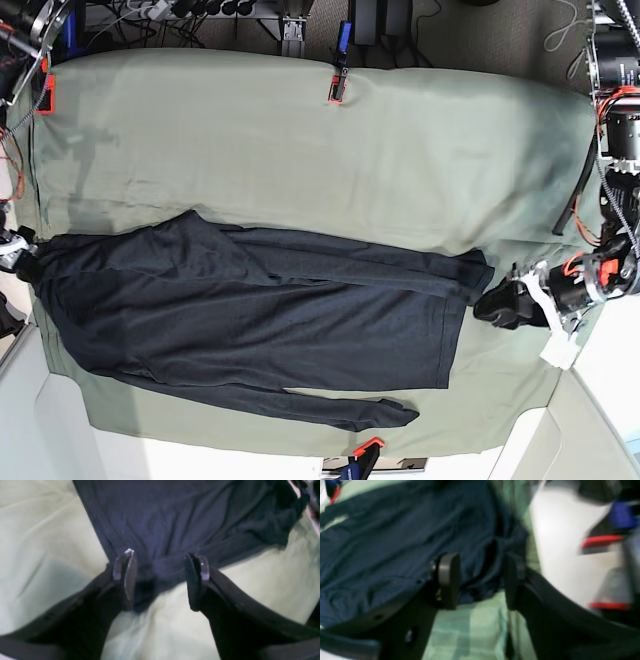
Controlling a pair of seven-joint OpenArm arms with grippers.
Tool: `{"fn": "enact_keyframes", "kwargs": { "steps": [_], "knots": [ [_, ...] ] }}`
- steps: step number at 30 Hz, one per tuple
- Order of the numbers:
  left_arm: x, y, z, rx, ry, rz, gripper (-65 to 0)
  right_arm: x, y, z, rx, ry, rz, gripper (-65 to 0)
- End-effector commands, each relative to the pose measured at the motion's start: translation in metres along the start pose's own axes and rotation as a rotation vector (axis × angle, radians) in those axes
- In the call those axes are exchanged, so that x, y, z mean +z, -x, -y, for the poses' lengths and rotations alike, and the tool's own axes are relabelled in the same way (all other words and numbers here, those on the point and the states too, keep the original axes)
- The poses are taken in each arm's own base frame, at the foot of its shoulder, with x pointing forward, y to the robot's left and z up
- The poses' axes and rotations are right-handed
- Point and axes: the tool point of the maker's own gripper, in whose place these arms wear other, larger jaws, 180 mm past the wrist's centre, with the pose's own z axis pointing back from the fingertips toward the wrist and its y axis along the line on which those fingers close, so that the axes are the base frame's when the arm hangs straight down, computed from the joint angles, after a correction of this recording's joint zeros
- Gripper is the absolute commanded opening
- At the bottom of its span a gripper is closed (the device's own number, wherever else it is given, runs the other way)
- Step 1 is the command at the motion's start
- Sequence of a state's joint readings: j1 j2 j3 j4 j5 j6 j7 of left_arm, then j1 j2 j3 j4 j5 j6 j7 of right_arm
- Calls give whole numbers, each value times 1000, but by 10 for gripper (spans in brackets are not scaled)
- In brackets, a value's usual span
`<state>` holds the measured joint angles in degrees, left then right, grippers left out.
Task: Fold the T-shirt properly
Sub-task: 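Release the sleeve and regrasp the shirt side edge with the left gripper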
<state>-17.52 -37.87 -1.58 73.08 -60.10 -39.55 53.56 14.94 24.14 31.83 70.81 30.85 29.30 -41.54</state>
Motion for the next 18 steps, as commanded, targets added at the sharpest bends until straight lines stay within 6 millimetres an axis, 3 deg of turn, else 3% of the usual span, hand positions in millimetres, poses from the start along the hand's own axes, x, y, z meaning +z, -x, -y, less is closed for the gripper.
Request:
{"fn": "enact_keyframes", "kwargs": {
  "steps": [1,3,7,9,12,18],
  "knots": [
    [12,-14,0,-32,-4,40,-317,10,-21,1,20,-6,49,-366],
    [16,-3,5,-22,6,37,-317,14,-14,1,3,-16,32,-366],
    [11,46,18,59,45,-24,-317,11,19,6,-71,-1,-15,-366],
    [5,60,26,102,64,-18,-317,4,32,2,-107,-11,-20,-366],
    [-3,56,32,161,70,59,-317,-7,39,-10,-160,-39,4,-366],
    [-10,65,13,253,-30,114,-317,-25,55,-15,-229,-13,8,-366]
  ]
}}
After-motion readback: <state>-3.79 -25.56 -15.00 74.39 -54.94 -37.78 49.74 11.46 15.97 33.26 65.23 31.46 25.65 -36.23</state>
